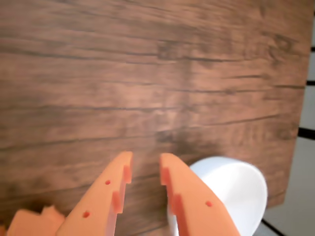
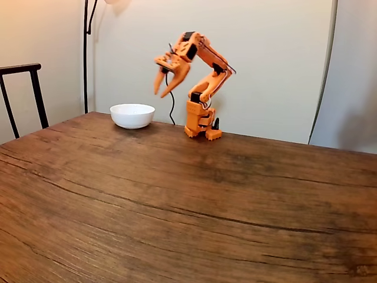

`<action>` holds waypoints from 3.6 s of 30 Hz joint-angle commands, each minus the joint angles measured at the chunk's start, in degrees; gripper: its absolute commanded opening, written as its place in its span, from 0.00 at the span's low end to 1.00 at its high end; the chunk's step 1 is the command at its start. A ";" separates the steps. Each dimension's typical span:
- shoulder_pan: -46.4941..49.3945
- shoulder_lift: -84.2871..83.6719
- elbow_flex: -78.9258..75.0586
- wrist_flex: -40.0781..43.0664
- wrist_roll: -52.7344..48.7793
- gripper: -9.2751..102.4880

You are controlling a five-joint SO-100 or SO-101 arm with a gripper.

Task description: Grasp the cube and drop it in the bowl

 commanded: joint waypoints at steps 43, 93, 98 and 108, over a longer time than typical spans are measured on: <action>-37.09 41.22 37.88 -21.88 -12.92 0.08; -20.92 41.13 55.28 -3.69 -21.18 0.08; -20.92 41.13 55.28 -3.69 -21.18 0.08; -20.92 41.13 55.28 -3.69 -21.18 0.08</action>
